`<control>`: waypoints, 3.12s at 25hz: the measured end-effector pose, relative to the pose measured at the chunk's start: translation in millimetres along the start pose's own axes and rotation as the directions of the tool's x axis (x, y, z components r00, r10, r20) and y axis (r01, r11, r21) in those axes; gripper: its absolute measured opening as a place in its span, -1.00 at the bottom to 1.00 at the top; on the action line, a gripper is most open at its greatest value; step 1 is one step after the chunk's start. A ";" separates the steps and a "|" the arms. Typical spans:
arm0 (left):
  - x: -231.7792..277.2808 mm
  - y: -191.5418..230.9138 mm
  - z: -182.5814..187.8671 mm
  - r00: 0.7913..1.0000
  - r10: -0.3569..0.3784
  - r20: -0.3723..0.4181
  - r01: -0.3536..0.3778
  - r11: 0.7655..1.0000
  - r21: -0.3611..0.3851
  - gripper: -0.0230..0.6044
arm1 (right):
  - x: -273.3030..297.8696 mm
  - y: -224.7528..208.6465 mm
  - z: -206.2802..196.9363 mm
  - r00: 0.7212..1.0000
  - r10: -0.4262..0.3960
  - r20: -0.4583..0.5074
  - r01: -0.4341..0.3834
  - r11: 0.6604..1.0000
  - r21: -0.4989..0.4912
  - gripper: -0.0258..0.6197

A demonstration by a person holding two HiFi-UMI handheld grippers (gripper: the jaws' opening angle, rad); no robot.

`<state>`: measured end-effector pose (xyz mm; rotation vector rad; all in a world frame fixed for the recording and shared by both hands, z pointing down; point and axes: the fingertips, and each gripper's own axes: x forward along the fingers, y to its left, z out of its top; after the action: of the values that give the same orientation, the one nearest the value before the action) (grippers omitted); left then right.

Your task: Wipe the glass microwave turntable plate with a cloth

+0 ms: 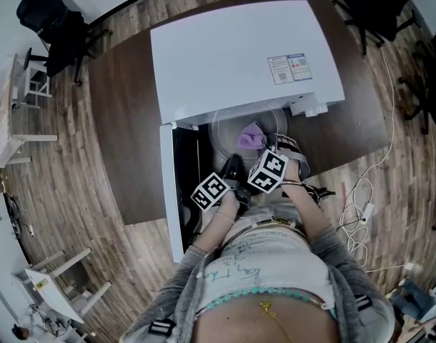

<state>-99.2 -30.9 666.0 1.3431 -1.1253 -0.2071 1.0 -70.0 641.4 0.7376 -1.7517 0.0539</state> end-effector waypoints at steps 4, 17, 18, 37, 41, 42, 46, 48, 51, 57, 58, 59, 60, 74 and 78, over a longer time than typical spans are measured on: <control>-0.1 0.0 0.4 1.000 0.002 0.002 -0.002 1.000 0.004 -0.63 | 0.7 11.6 6.5 0.999 0.046 0.015 -0.046 0.998 -0.032 -0.57; 0.4 -0.4 -0.4 1.000 0.004 0.013 -0.004 1.000 0.006 -0.63 | 3.0 32.6 38.1 0.992 0.115 0.059 -0.103 0.980 -0.167 -0.57; 0.8 -0.5 -0.5 1.000 0.004 0.014 -0.004 1.000 0.006 -0.63 | 3.6 33.1 40.2 0.991 0.118 0.061 -0.106 0.979 -0.173 -0.57; 0.4 -0.5 -0.1 1.000 0.008 0.022 -0.008 1.000 0.010 -0.63 | 13.5 23.3 91.0 0.979 0.157 0.130 -0.113 0.949 -0.295 -0.56; 0.2 -0.8 0.3 1.000 0.008 0.023 -0.009 1.000 0.013 -0.63 | 15.4 12.3 99.6 0.979 0.146 0.145 -0.100 0.953 -0.287 -0.56; 0.0 -0.9 0.1 1.000 0.008 0.023 -0.009 1.000 0.013 -0.63 | 15.7 9.5 101.3 0.978 0.142 0.150 -0.095 0.954 -0.284 -0.56; -0.3 -1.2 0.3 1.000 0.008 0.023 -0.009 1.000 0.013 -0.63 | 18.2 2.7 103.9 0.977 0.144 0.156 -0.097 0.957 -0.274 -0.56; 0.3 -0.9 0.7 1.000 0.008 0.024 -0.008 1.000 0.013 -0.63 | 19.0 0.2 104.5 0.976 0.145 0.161 -0.097 0.957 -0.274 -0.56; 0.7 -0.2 0.1 1.000 0.008 0.024 -0.008 1.000 0.012 -0.63 | 20.5 -8.3 104.5 0.977 0.123 0.173 -0.074 0.961 -0.266 -0.56; 0.6 0.1 0.1 1.000 0.006 0.023 -0.006 1.000 0.012 -0.63 | 19.9 -27.6 102.5 0.977 0.097 0.188 -0.059 0.978 -0.199 -0.56; 0.7 0.1 0.0 1.000 0.006 0.024 -0.006 1.000 0.012 -0.63 | 20.1 -31.1 100.9 0.978 0.092 0.189 -0.056 0.981 -0.187 -0.56; 0.8 0.1 0.0 1.000 0.006 0.024 -0.006 1.000 0.013 -0.63 | 20.4 -35.1 99.1 0.979 0.084 0.188 -0.051 0.983 -0.175 -0.56; 1.0 -0.1 0.0 1.000 0.006 0.024 -0.006 1.000 0.013 -0.63 | 20.4 -39.1 97.3 0.979 0.076 0.188 -0.045 0.986 -0.163 -0.56; 0.7 0.4 0.8 1.000 0.007 0.023 -0.007 1.000 0.011 -0.63 | 17.0 -65.9 65.8 0.986 0.036 0.164 -0.027 0.998 -0.062 -0.56; 0.5 0.5 1.2 1.000 0.007 0.021 -0.007 1.000 0.011 -0.63 | 13.5 -71.3 50.2 0.989 0.025 0.148 -0.019 0.999 -0.043 -0.56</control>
<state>-100.1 -31.9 666.5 1.3488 -1.1498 -0.2103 -8.1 -153.2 613.5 0.7077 -1.8970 -0.0229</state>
